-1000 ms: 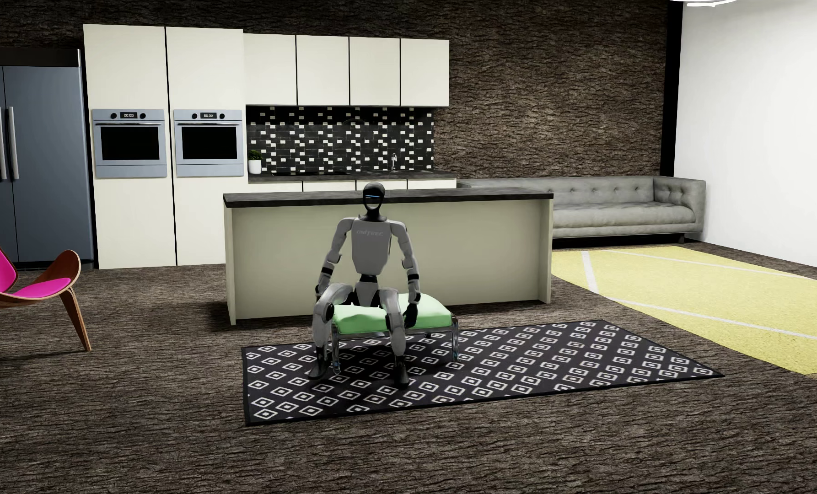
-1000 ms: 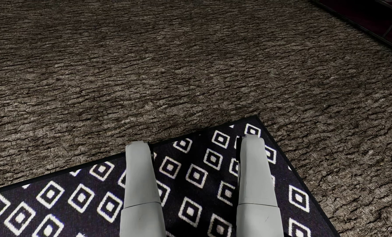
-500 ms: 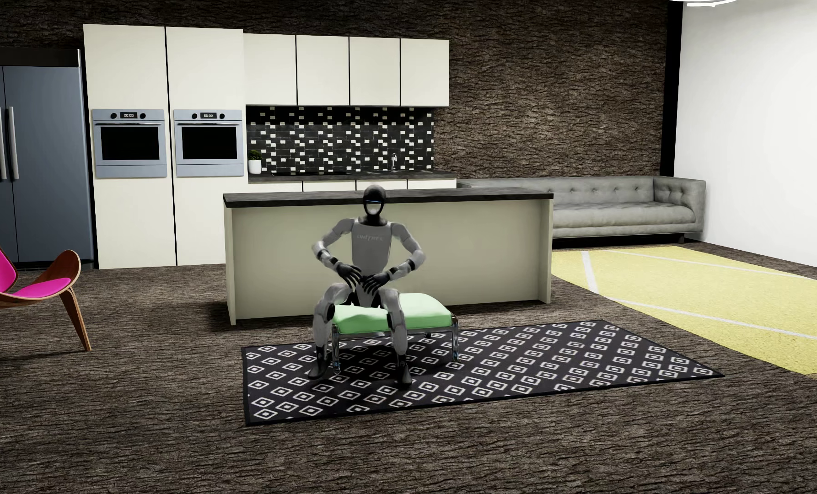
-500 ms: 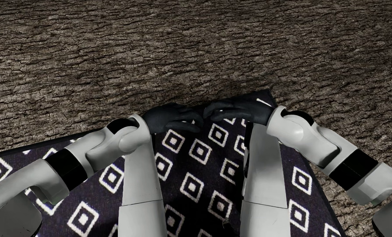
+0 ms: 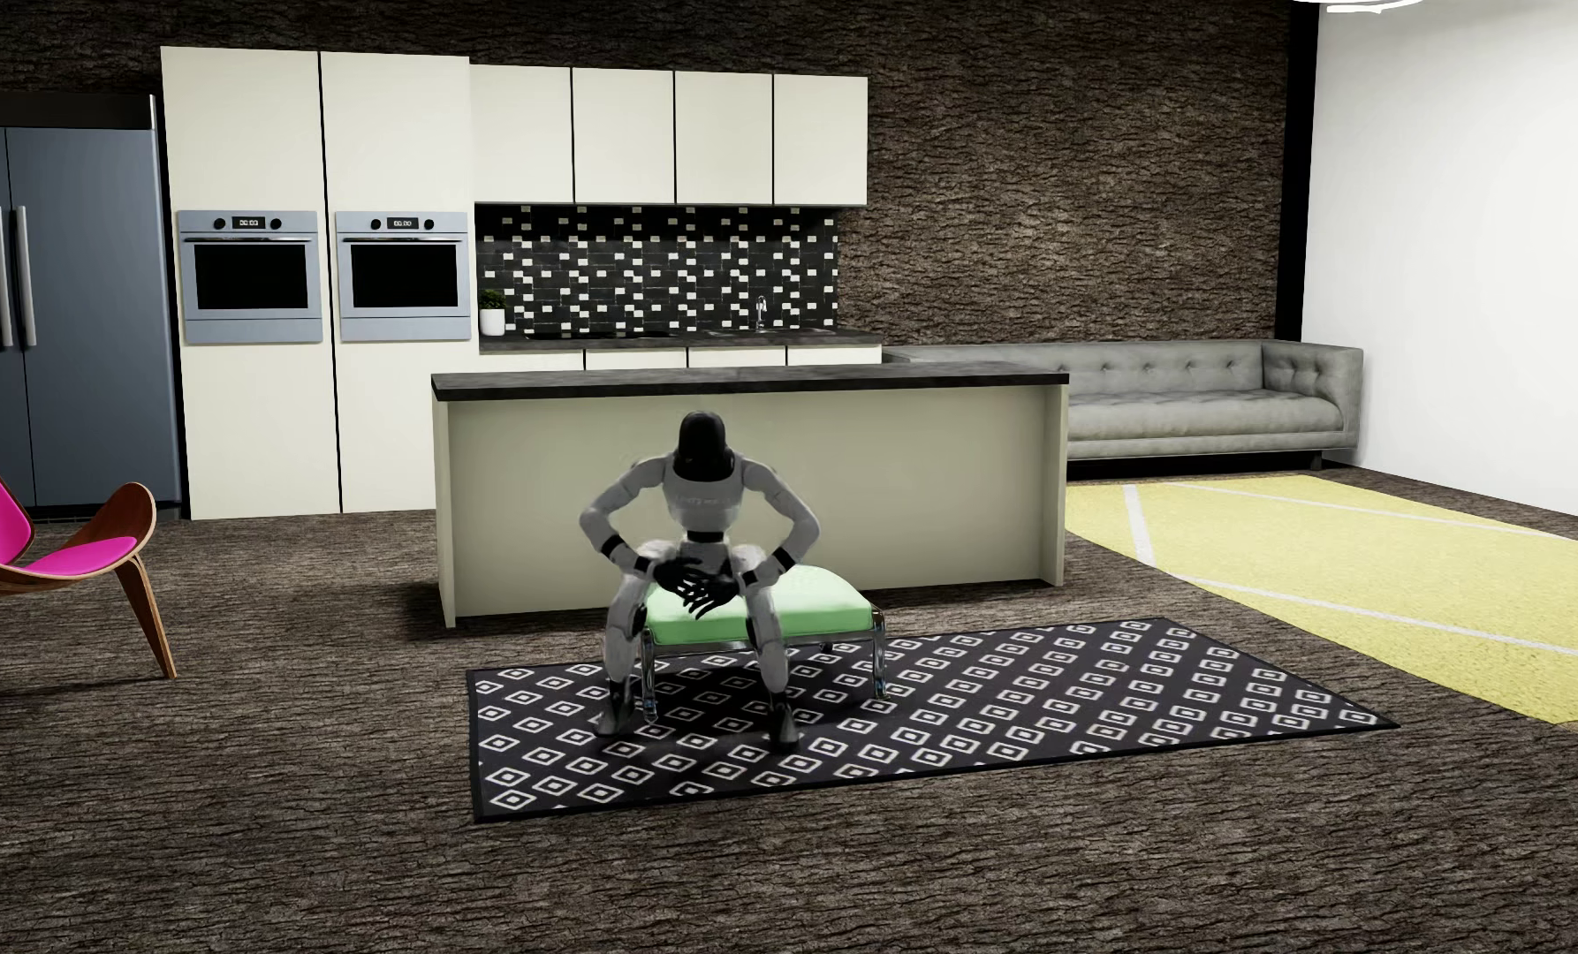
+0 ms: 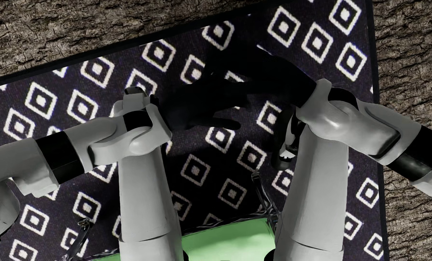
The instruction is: Stand up from the light green chair
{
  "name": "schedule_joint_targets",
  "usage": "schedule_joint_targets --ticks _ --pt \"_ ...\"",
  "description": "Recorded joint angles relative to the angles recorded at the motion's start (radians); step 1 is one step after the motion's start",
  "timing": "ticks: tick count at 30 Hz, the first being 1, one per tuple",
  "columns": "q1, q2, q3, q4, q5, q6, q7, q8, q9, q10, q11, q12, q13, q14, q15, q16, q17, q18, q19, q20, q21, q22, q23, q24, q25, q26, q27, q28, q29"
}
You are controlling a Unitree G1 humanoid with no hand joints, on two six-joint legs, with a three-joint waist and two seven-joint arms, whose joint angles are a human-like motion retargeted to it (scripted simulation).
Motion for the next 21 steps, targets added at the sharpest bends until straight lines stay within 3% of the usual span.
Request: schedule_joint_targets --ticks 2,4,7,10,12,13,14,16,18,19,20,21 --pt "0.092 0.098 -0.001 0.001 0.015 0.0 0.028 -0.025 -0.021 -0.161 -0.162 0.061 0.062 0.026 0.02 -0.075 0.081 0.01 -0.018 0.047 -0.048 0.116 0.111 0.03 -0.045 0.012 0.025 -0.069 0.063" --pt "0.226 0.238 0.0 0.004 0.036 0.0 0.064 -0.056 -0.054 -0.376 -0.382 0.142 0.115 0.077 0.069 -0.196 0.203 0.025 -0.039 0.121 -0.082 0.296 0.284 0.08 -0.116 0.022 0.058 -0.188 0.171" --pt "0.483 0.497 -0.002 0.003 0.06 -0.001 0.128 -0.099 -0.135 -0.749 -0.766 0.272 0.195 0.179 0.177 -0.442 0.433 0.05 -0.057 0.254 -0.136 0.653 0.64 0.155 -0.258 0.029 0.098 -0.413 0.372" --pt "0.77 0.789 -0.003 0.0 0.094 -0.009 0.211 -0.152 -0.259 -1.099 -1.145 0.411 0.302 0.281 0.298 -0.658 0.678 0.072 -0.076 0.371 -0.188 0.985 1.015 0.208 -0.383 0.057 0.133 -0.571 0.479" --pt "0.963 0.994 -0.001 -0.022 0.137 -0.012 0.262 -0.163 -0.361 -1.318 -1.399 0.519 0.406 0.337 0.374 -0.73 0.774 0.107 -0.105 0.453 -0.244 1.071 1.129 0.144 -0.371 0.153 0.228 -0.67 0.524" --pt "1.054 1.087 -0.002 -0.03 0.158 -0.015 0.287 -0.162 -0.418 -1.417 -1.508 0.577 0.469 0.361 0.404 -0.729 0.794 0.116 -0.124 0.48 -0.273 1.048 1.136 0.139 -0.36 0.153 0.252 -0.736 0.546" --pt "1.13 1.166 -0.005 -0.037 0.174 -0.016 0.303 -0.158 -0.475 -1.487 -1.593 0.636 0.527 0.371 0.422 -0.71 0.796 0.127 -0.141 0.504 -0.306 0.992 1.124 0.14 -0.347 0.124 0.243 -0.793 0.579" --pt "1.257 1.293 -0.014 -0.037 0.201 -0.019 0.334 -0.144 -0.576 -1.582 -1.711 0.749 0.638 0.37 0.44 -0.641 0.778 0.143 -0.161 0.555 -0.363 0.855 1.07 0.113 -0.305 0.092 0.232 -0.845 0.596" --pt "1.306 1.331 -0.016 -0.037 0.217 -0.037 0.347 -0.134 -0.669 -1.583 -1.751 0.834 0.723 0.319 0.447 -0.576 0.764 0.18 -0.162 0.647 -0.43 0.788 1.042 0.048 -0.242 0.098 0.244 -0.811 0.532" --pt "1.351 1.375 -0.01 -0.045 0.213 -0.04 0.355 -0.134 -0.67 -1.547 -1.753 0.87 0.754 0.262 0.443 -0.566 0.754 0.207 -0.15 0.701 -0.478 0.79 1.056 0.023 -0.222 0.097 0.232 -0.769 0.491" --pt "1.355 1.408 -0.004 -0.043 0.211 -0.054 0.323 -0.125 -0.664 -1.481 -1.756 0.89 0.787 0.204 0.441 -0.574 0.736 0.169 -0.152 0.746 -0.524 0.829 1.04 0.009 -0.198 0.108 0.23 -0.695 0.455" --pt "1.31 1.391 0.003 -0.062 0.208 -0.048 0.23 -0.099 -0.709 -1.431 -1.755 0.915 0.796 0.176 0.456 -0.599 0.727 0.128 -0.151 0.767 -0.516 0.897 1.078 -0.04 -0.179 0.132 0.23 -0.609 0.4"
